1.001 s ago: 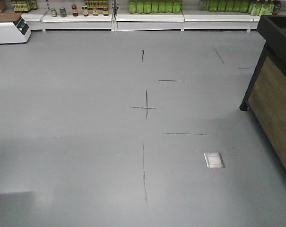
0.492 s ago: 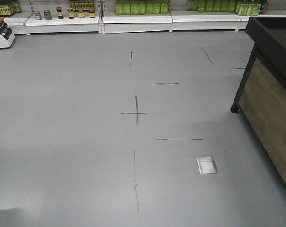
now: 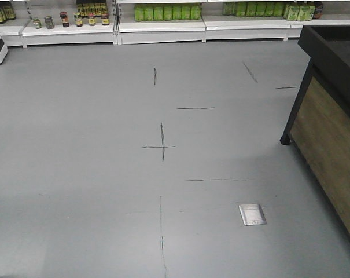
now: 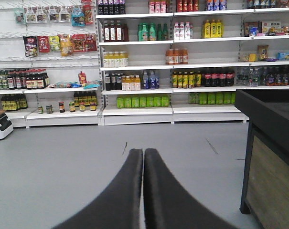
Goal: Pick three apples into basket with both arms
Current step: 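Drive the base forward toward the black fruit display table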
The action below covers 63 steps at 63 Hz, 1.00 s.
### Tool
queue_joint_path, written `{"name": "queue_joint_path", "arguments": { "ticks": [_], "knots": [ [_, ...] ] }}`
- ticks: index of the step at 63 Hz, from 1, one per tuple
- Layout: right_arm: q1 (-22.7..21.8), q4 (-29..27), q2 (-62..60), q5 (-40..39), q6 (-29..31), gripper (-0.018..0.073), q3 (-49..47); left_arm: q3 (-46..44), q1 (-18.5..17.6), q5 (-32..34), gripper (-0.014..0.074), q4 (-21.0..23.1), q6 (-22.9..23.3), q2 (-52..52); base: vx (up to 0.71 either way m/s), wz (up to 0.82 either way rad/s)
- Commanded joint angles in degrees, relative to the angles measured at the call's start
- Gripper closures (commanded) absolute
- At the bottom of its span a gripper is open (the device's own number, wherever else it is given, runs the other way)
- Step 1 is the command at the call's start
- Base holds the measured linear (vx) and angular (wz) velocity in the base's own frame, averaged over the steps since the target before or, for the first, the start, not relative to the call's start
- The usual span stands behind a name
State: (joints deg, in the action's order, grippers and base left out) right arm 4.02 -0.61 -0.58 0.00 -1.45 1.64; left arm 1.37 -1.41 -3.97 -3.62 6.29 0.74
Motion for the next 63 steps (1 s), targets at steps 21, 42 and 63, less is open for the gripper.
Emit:
{"name": "queue_joint_path", "arguments": {
  "ticks": [21,42,63],
  "knots": [
    [0.03,0.17,-0.44,-4.18,0.43,0.0568,0.83,1.35,0.04,4.31,0.0603,0.17,0.38,0.84,0.19,0.01],
    [0.03,0.17,-0.44,-4.18,0.43,0.0568,0.83,1.35,0.04,4.31,0.0603,0.17,0.38,0.84,0.19,-0.01],
    [0.03,0.17,-0.44,-4.18,0.43,0.0568,0.83,1.35,0.04,4.31,0.0603,0.17,0.38,0.84,0.15,-0.05]
  ]
}}
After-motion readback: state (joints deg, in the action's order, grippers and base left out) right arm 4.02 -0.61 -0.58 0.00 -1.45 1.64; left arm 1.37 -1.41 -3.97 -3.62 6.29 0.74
